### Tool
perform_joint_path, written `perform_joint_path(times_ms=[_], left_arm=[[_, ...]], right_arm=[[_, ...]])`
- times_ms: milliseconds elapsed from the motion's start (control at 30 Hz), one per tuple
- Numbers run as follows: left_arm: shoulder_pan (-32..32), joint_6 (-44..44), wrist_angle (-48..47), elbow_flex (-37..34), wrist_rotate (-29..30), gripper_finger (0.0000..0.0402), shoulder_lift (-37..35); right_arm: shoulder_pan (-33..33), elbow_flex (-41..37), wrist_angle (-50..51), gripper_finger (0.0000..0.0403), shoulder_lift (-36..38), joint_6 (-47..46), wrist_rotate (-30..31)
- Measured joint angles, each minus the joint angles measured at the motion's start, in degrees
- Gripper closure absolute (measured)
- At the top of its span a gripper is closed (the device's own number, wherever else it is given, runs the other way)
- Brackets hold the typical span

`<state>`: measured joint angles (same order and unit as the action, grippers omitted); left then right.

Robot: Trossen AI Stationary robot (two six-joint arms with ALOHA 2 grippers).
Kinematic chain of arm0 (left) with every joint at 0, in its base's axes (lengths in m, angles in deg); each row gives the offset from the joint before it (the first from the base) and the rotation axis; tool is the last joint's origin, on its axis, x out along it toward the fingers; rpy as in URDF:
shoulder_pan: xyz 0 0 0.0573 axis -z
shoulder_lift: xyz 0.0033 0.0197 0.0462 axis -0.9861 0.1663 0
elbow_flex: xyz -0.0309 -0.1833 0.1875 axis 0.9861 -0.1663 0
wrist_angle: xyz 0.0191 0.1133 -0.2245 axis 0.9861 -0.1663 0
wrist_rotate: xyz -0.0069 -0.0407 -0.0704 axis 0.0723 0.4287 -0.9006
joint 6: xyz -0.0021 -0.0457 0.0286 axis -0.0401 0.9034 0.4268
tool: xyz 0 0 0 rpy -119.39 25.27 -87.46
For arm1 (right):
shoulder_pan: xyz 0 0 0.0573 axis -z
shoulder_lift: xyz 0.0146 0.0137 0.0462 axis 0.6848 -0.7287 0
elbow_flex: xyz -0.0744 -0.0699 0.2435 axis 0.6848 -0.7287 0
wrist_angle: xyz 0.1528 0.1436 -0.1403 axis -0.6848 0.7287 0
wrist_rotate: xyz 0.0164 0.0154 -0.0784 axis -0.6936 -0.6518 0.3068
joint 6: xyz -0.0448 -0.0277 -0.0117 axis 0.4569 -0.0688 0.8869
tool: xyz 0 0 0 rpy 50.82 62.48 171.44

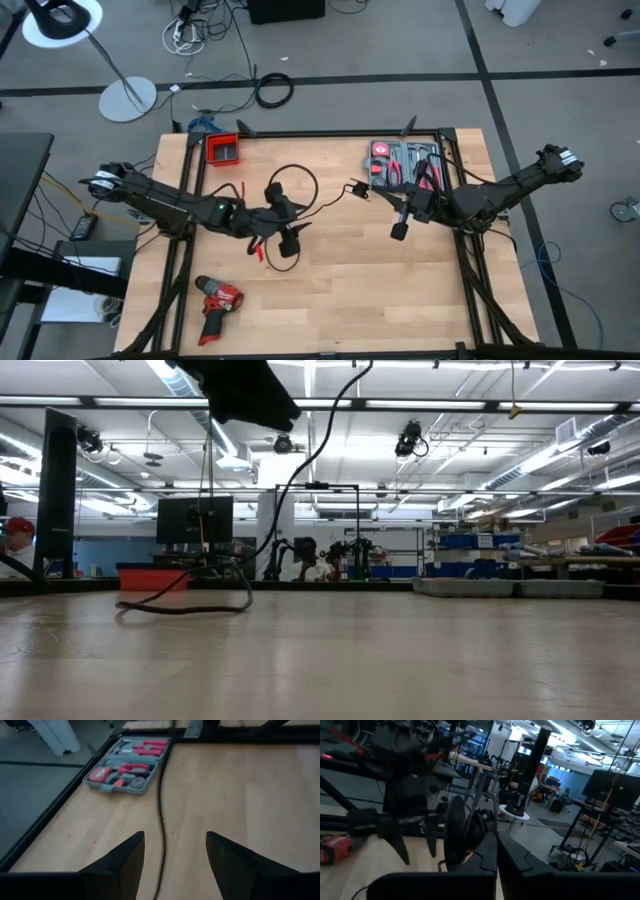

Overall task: Coil cords
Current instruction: Uncoil the black wire from the black spool

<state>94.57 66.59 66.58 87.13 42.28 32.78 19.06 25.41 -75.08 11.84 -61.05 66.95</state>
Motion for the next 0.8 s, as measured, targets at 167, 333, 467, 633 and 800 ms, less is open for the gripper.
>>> perform_joint_path(times_ms=[167,333,467,633,800], left_arm=[[-0.75,0.25,-0.78,-0.02,0.21,0.0187,2.82],[-0.91,1.06,-0.86,-0.02,0.05,0.0187,4.43],[-0.93,1.08,-0.66,-0.02,-0.58,0.0188,6.06],[-1.02,1.08,0.10,-0.02,-0.03,0.0188,8.85],[-1.02,1.09,1.89,-0.02,2.55,0.0198,9.54]], right_arm=[[0.00,0.00,-2.44,0.0403,0.00,0.78,-0.91],[-0.09,0.00,-3.05,0.0403,-0.02,1.53,-0.89],[-0.09,0.00,-3.29,0.0403,-0.02,1.52,-0.89],[-0.09,0.00,-3.51,0.0403,-0.04,1.50,-0.89],[-0.09,0.00,-3.41,0.0403,-0.07,1.41,-0.89]])
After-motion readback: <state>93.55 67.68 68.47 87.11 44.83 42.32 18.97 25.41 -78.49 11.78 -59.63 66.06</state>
